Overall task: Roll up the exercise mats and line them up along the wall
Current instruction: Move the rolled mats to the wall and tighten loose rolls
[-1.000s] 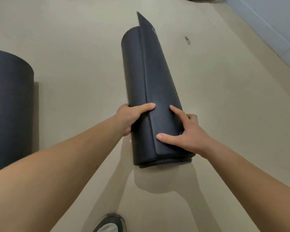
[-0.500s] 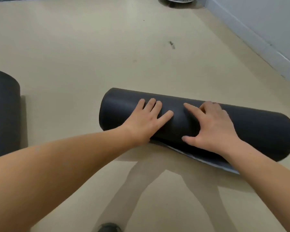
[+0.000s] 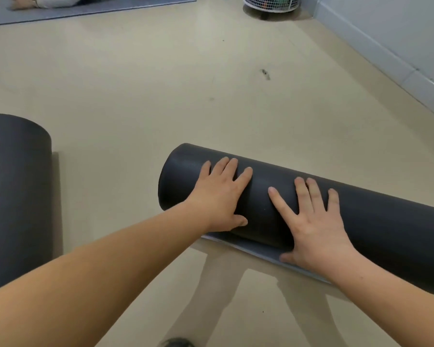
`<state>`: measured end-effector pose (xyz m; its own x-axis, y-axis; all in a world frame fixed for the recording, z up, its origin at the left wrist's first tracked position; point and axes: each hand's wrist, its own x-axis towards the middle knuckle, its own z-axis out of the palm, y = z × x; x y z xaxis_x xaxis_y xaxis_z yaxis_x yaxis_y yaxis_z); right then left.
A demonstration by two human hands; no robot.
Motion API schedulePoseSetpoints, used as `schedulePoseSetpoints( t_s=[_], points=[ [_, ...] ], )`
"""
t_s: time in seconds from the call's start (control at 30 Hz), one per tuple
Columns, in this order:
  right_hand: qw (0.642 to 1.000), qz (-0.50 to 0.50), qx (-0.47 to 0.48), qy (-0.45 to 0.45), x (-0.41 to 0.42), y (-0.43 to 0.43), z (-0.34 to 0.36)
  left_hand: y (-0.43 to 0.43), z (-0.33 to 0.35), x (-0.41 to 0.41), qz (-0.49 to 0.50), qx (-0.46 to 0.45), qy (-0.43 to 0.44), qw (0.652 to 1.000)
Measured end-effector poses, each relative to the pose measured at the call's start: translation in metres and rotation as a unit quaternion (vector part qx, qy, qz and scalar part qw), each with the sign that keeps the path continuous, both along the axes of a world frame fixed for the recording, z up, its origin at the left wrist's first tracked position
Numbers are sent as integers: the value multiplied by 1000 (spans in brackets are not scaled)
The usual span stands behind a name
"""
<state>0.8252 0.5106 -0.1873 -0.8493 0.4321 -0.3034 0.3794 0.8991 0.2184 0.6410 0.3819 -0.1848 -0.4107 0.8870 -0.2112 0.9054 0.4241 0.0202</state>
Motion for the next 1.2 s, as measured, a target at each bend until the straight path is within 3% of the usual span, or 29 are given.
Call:
schedulePoseSetpoints(
  t_s=[0.1, 0.2, 0.33, 0.4, 0.47, 0.57, 0.8, 0.93, 1.07, 1.2],
  points=[
    [997, -5, -71, 37, -14, 10, 36, -12, -2, 12, 14, 21, 16, 1000],
    [994, -3, -105, -12, -18, 14, 42, -53, -18, 37, 10, 49, 45, 998],
    [994, 10, -94, -47, -11, -1, 20, -100, -37, 37, 4, 209, 5, 978],
    [995, 10, -92, -44, -9, -3, 20, -105, -23, 12, 140, 205, -52, 967],
    [995, 7, -89, -37, -7, -2, 20, -104, -9, -14, 301, 124, -146, 934],
    [995, 7, -95, -33, -3, -2, 16, -103, -9, -33, 364, 117, -247, 890],
    [994, 11, -107, -21, -3, 3, 11, -100, -9, -35, 322, 128, -164, 924],
    [995, 13, -100, -16, 0, 5, 11, -96, -7, -33, 306, 139, -163, 927],
    [995, 7, -101, -13, 7, 7, 9, -90, -3, -24, 300, 82, -132, 941],
    [991, 15, -128, -34, 8, 12, 10, -69, 11, 21, 114, 17, -16, 993]
  ],
)
